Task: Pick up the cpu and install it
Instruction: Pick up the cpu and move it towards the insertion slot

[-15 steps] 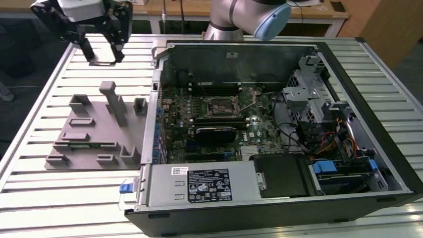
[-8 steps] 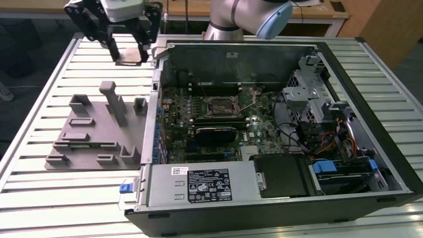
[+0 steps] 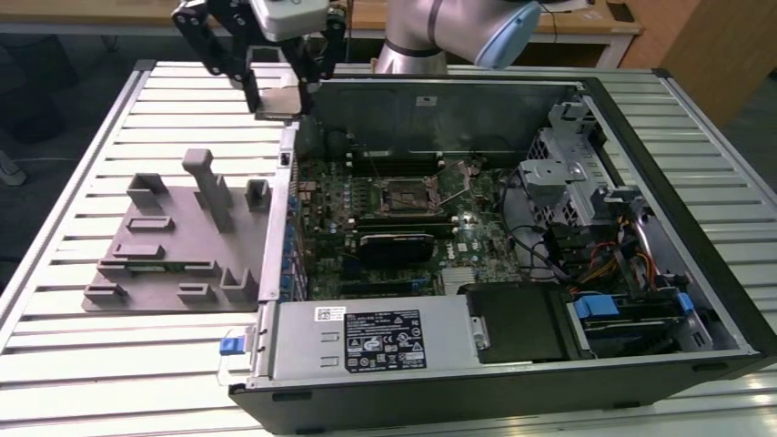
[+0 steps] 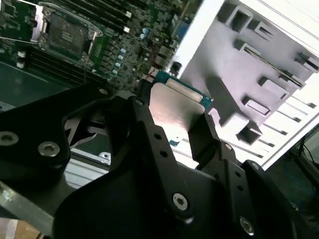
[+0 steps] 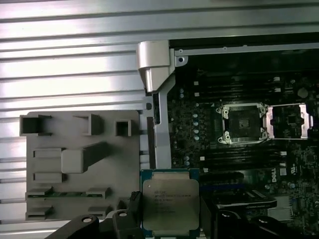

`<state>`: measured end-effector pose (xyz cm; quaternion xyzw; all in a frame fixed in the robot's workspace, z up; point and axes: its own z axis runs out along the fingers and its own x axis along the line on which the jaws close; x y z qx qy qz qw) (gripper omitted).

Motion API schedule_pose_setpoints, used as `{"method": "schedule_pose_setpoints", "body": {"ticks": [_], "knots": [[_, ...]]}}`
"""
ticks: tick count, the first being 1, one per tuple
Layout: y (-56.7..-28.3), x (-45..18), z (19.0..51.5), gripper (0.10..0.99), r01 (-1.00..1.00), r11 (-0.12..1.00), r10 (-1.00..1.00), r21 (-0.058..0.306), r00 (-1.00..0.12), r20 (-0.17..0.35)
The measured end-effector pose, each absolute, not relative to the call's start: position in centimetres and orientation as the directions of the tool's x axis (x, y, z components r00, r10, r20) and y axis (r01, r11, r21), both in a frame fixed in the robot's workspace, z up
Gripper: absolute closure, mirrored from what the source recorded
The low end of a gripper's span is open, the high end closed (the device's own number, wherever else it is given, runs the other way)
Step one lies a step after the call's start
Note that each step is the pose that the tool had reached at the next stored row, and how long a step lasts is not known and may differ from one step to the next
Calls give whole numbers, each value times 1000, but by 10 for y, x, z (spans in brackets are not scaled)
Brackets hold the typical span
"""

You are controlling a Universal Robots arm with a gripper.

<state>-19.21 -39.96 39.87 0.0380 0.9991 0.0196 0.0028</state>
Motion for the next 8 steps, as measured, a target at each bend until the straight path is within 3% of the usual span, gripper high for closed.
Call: {"method": "schedule_pose_setpoints", "body": {"ticks": [8], "knots": [[-400,-149,399,541,76,996,76,39,-997,1]]}}
